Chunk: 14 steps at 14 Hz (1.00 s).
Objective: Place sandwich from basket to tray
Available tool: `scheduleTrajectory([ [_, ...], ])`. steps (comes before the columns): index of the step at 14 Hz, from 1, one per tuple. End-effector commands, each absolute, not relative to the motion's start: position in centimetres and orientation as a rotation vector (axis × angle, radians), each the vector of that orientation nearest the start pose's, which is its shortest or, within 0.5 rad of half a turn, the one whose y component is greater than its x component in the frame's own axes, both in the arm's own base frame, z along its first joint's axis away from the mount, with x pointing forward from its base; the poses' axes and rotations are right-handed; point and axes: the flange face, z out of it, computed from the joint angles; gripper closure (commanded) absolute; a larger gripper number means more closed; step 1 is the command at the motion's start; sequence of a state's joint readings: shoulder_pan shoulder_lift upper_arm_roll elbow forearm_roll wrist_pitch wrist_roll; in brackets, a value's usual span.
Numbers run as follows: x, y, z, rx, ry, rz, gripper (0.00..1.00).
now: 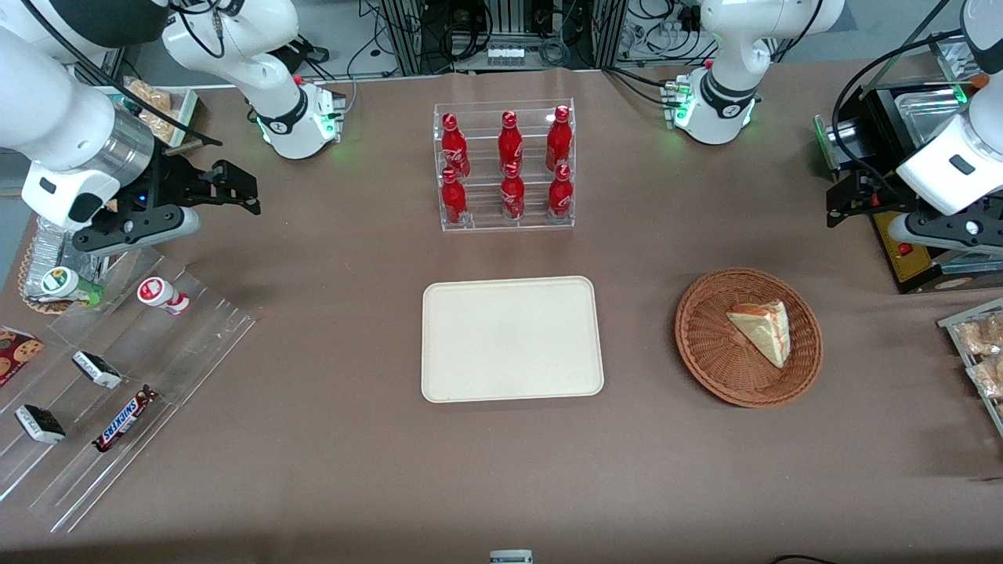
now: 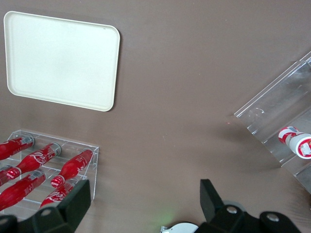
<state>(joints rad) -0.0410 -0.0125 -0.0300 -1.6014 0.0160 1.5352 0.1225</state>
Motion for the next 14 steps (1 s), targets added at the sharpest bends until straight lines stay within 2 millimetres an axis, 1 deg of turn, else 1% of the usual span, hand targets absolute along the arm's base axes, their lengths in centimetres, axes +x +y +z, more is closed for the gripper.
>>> scheduleTrajectory([
  [1,54.6,-3.8,61.7,-3.11,0.318,0.104,0.0],
  [9,54.4,-4.0,61.5,-3.109,0.327,0.121,0.0],
  [12,54.2,-4.0,60.6,-3.106,0.317,0.195,0.0],
  [14,54.4,-4.0,59.0,-3.1,0.312,0.233,0.0],
])
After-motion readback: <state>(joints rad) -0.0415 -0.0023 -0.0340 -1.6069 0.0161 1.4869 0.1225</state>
